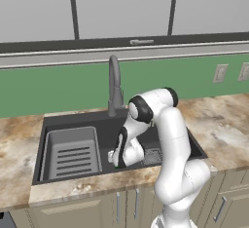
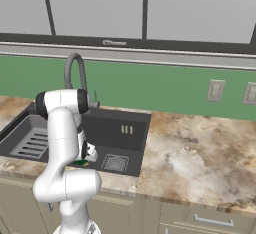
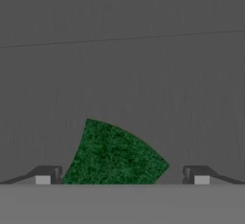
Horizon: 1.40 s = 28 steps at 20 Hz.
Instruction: Pick up the sponge and sponge from the sink, and place them back in the cabinet, and close the cabinet doors.
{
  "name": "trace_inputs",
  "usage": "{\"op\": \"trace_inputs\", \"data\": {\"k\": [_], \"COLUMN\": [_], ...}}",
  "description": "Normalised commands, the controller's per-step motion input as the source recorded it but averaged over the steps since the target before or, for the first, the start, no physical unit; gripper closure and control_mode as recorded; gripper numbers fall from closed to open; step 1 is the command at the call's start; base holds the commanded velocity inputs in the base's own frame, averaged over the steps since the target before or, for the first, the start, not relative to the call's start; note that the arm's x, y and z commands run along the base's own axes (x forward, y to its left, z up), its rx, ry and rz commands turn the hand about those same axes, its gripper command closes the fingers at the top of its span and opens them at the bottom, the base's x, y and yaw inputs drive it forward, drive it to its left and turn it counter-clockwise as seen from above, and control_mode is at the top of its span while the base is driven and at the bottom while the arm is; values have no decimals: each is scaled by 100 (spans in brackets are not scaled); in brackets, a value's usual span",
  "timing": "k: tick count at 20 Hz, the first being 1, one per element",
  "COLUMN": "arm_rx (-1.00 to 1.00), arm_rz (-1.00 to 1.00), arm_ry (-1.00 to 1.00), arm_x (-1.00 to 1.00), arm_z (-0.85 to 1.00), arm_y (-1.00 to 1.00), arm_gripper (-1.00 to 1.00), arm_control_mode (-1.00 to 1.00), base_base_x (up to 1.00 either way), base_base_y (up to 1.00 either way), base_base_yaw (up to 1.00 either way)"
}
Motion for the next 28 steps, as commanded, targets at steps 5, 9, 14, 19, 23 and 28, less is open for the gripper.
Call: {"op": "trace_inputs", "data": {"k": [5,9,14,19,23,28], "arm_rx": [0,0,0,0,0,0], "arm_rz": [0,0,0,0,0,0], "arm_ry": [1,1,0,1,1,1], "arm_x": [0,0,5,2,0,0], "arm_z": [-3,-3,-2,0,0,0], "arm_y": [2,2,2,1,0,0], "arm_gripper": [-100,-100,-100,-100,-100,-100], "arm_control_mode": [-100,-100,-100,-100,-100,-100], "base_base_x": [0,0,0,0,0,0], "base_base_y": [0,0,0,0,0,0], "base_base_yaw": [0,0,0,0,0,0]}}
